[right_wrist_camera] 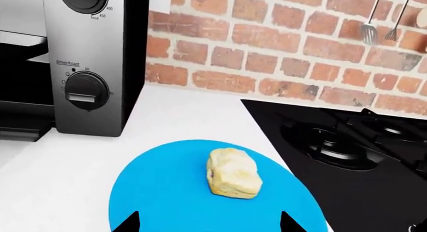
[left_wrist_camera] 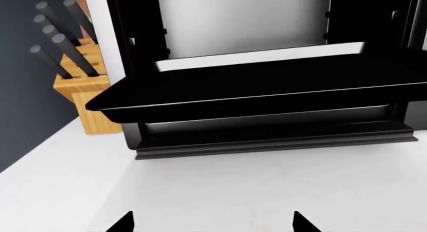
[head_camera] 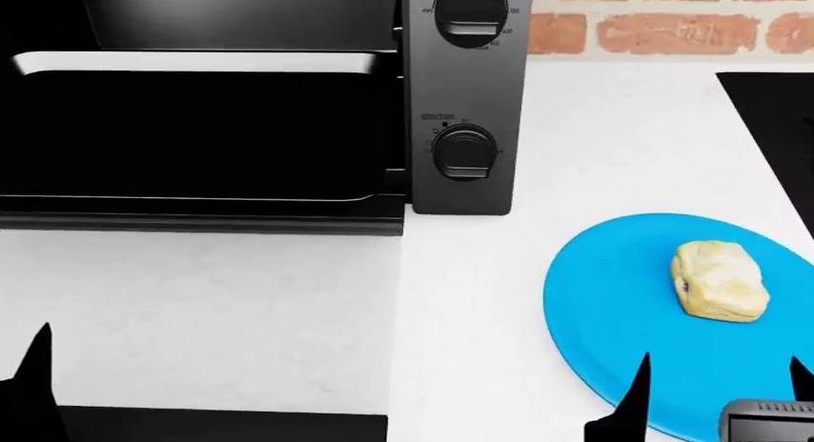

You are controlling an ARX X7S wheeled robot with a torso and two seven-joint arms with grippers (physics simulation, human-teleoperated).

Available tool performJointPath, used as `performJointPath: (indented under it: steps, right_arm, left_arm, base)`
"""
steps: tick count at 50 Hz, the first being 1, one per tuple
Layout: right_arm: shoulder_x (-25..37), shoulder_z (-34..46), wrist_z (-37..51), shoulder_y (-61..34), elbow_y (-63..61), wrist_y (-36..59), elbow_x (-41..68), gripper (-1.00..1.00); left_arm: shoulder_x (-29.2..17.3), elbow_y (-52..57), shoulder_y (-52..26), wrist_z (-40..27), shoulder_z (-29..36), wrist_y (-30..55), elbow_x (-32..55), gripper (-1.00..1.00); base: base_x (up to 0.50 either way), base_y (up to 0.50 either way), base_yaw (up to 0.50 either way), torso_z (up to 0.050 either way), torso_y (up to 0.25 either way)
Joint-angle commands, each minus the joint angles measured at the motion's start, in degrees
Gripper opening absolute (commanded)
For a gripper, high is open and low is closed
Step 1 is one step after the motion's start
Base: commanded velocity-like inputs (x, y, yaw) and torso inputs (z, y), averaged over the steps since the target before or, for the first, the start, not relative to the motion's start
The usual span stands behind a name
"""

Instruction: Place the scone on the tray of the toaster oven.

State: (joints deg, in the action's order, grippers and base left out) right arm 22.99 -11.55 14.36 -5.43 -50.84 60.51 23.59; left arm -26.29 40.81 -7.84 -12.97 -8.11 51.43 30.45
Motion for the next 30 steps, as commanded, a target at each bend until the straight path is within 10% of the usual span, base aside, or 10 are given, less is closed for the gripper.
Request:
performJointPath:
  steps: [1, 10, 18, 30]
  right_arm:
    - [0.26, 0.07, 0.26, -0.84, 0.37, 0.84, 0.54, 1.00]
    - [3.53, -8.15, -1.61, -21.79, -6.02, 28.97, 12.63, 1.00]
    - [13.10, -10.79, 21.91, -29.84, 7.46, 29.12, 49.62, 1.00]
    - [15.41, 0.04, 9.66, -29.27, 20.80, 15.77, 36.88, 1.00]
  left_arm:
    - [-0.13, 0.09, 0.22, -0.27, 0.21, 0.08, 0.14, 1.00]
    - [-0.36, -0.08, 0.23, -0.24, 0.32, -0.02, 0.26, 1.00]
    - [-0.16, -0.13, -0.33, -0.79, 1.02, 0.36, 0.22, 1.00]
    - [-1.77, 3.47, -2.00, -1.53, -2.51, 4.97, 4.11, 1.00]
  base:
    - [0.00, 0.00, 0.00, 0.000, 0.000]
    - [0.00, 0.00, 0.00, 0.000, 0.000]
    - [0.00, 0.00, 0.00, 0.000, 0.000]
    - [0.00, 0.00, 0.00, 0.000, 0.000]
